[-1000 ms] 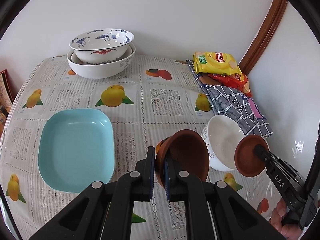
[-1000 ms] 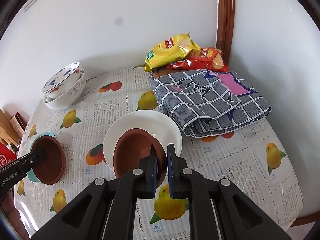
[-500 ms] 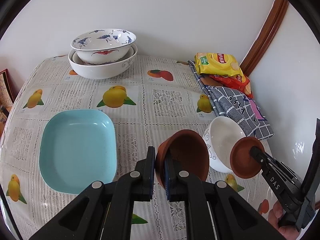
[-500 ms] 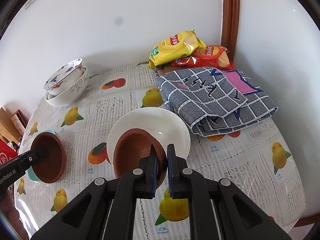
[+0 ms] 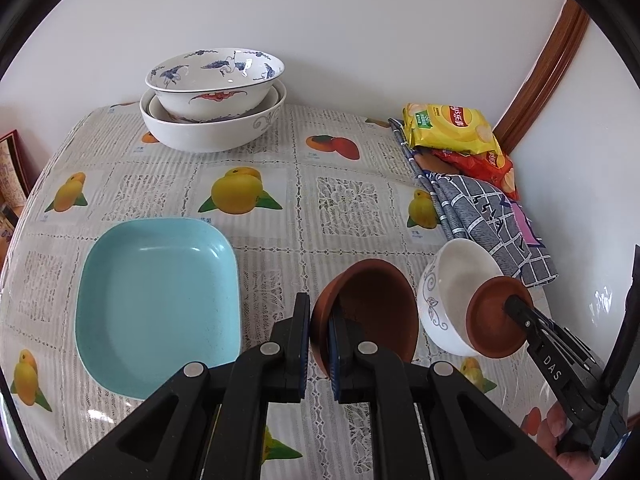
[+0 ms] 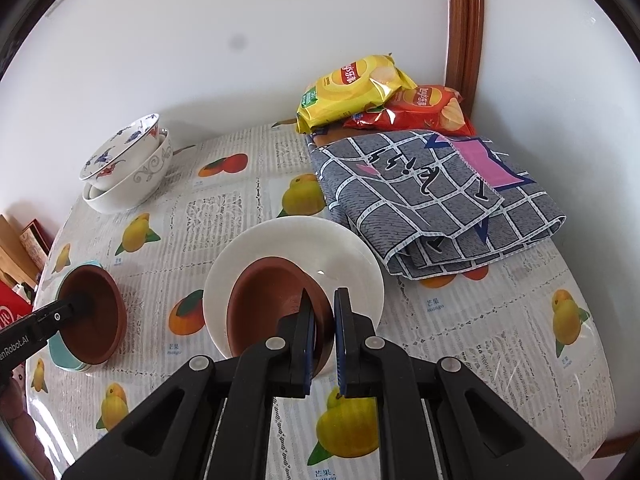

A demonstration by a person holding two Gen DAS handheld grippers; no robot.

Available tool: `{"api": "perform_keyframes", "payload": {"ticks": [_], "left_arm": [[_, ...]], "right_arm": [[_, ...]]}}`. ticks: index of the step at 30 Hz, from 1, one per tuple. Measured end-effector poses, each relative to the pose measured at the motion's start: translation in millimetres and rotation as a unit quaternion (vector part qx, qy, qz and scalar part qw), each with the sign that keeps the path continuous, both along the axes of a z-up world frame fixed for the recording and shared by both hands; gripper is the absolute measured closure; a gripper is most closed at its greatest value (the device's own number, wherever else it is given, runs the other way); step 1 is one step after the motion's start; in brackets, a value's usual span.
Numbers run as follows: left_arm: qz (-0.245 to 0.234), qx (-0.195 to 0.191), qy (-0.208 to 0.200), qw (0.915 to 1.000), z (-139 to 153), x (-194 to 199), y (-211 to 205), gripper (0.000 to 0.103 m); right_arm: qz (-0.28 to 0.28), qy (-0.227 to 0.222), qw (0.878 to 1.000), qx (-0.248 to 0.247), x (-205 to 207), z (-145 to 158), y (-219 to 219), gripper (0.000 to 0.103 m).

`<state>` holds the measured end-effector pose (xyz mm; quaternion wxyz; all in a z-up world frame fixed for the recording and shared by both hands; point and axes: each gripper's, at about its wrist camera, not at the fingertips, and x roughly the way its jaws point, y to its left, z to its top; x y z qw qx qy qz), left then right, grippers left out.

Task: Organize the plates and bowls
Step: 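Carry the right gripper's pot over the white bowl while the left gripper holds its pot, then lower the terracotta pot into the white bowl and open the right gripper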

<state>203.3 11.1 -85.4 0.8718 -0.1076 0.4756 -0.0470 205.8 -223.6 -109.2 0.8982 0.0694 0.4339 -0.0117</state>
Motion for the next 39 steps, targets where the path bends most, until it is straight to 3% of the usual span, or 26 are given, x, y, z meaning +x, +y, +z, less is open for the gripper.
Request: {"api": "perform_keyframes", "payload": {"ticks": [27,32,39], "left_arm": [[-0.003,0.002,0.017,0.9998,-17,22,-4,0.095],[-0.004,0.001,0.018,0.9998,-17,22,-4,0.095],[-0.005,0.0,0.022,0.9997,-21,24,-5,0.094]], "right_arm": [[0.014,0.043,0.999,0.004,35,-36,8,0.094],[0.007,0.046,0.998,-0.037,37,-38,11,0.094],[0.005,0.049,0.997,-0.057,40,-39,13,0.094]]}}
